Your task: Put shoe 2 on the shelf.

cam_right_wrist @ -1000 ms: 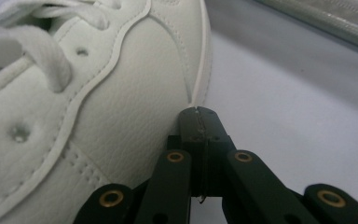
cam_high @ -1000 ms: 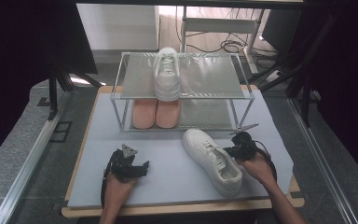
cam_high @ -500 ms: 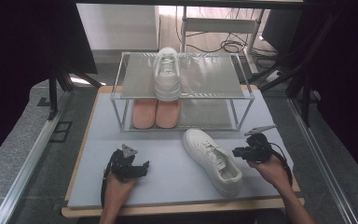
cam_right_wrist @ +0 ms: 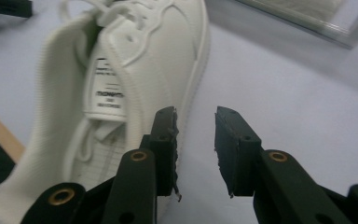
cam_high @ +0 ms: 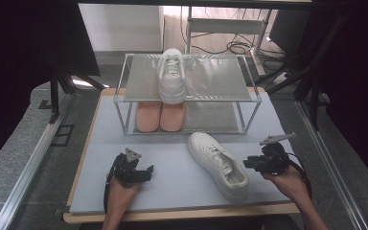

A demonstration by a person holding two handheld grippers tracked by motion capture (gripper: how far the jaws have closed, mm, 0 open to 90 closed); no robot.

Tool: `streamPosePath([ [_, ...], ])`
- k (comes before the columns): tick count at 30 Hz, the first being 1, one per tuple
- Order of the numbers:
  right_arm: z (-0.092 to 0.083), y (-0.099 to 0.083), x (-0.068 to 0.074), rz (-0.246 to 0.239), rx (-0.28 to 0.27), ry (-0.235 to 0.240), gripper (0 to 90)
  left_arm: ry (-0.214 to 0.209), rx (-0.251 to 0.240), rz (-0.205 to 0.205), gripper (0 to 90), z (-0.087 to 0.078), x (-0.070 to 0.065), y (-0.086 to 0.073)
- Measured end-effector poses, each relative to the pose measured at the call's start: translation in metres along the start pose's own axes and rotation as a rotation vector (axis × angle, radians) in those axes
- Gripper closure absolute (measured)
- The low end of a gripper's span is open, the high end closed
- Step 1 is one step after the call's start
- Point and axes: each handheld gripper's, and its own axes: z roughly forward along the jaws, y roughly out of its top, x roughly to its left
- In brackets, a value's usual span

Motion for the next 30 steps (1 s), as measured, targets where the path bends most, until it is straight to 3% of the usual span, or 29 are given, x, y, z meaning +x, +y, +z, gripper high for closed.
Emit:
streamPosePath([
  [10, 0.003, 0.008, 0.016, -0.036, 0.022, 0.042, 63.4, 0.000, -0.002, -0.001, 15.0, 0.000, 0.000, 0.000],
  [20, 0.024, 0.013, 0.022, -0.063, 0.103, 0.040, 60.6, 0.000, 0.002, 0.004, 15.0, 0.000, 0.000, 0.000],
  [30, 0.028, 0.020, 0.020, -0.054, 0.137, 0.035, 78.8, -0.001, 0.003, 0.004, 15.0, 0.000, 0.000, 0.000],
])
